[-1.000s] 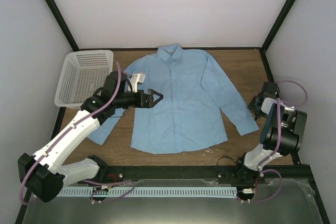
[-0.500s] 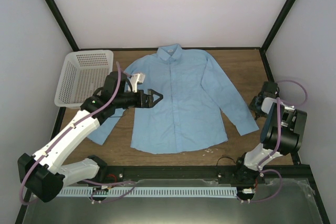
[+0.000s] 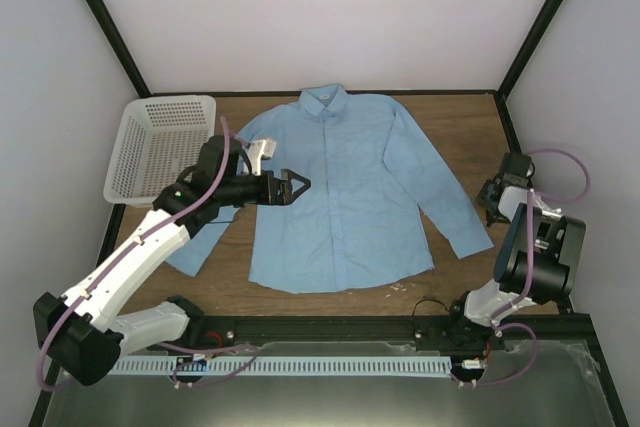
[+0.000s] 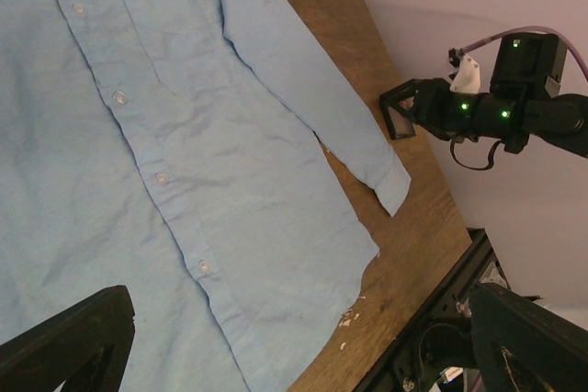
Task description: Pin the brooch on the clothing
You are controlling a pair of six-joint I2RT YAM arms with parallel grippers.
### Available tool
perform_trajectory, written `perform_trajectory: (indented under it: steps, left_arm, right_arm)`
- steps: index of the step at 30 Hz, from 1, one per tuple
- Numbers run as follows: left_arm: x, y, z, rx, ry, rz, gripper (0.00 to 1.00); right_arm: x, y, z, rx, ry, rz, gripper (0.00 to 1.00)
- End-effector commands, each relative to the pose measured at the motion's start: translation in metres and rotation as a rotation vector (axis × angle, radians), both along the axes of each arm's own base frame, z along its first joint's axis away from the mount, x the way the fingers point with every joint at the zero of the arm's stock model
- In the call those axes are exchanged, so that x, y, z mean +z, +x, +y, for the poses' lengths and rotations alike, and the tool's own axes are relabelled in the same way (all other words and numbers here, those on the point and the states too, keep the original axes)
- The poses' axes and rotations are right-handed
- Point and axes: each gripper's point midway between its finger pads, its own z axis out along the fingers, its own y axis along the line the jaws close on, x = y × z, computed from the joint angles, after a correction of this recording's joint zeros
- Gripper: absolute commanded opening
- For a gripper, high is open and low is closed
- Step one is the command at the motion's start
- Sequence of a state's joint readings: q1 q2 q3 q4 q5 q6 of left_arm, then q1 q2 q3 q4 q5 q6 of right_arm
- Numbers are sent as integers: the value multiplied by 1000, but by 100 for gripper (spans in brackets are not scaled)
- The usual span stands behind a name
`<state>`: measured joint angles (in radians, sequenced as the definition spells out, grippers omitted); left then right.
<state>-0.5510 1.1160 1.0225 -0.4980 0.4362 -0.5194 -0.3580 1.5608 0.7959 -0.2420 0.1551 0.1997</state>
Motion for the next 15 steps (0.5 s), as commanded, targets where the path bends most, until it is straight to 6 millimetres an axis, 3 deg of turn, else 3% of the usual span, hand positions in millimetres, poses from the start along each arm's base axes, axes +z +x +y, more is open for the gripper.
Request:
perform_trajectory:
  steps: [1, 7, 15]
  left_arm:
    - [15, -2, -2, -16, -20, -39, 100]
    - [12, -2, -1, -14, -17, -42, 100]
    - [-13, 1, 5, 33, -14, -43, 100]
  right_arm:
    - [8, 2, 2, -5, -14, -22, 42]
    - [9, 3, 28, 56, 12, -35, 42]
    - [31, 23, 111, 280, -29, -65, 42]
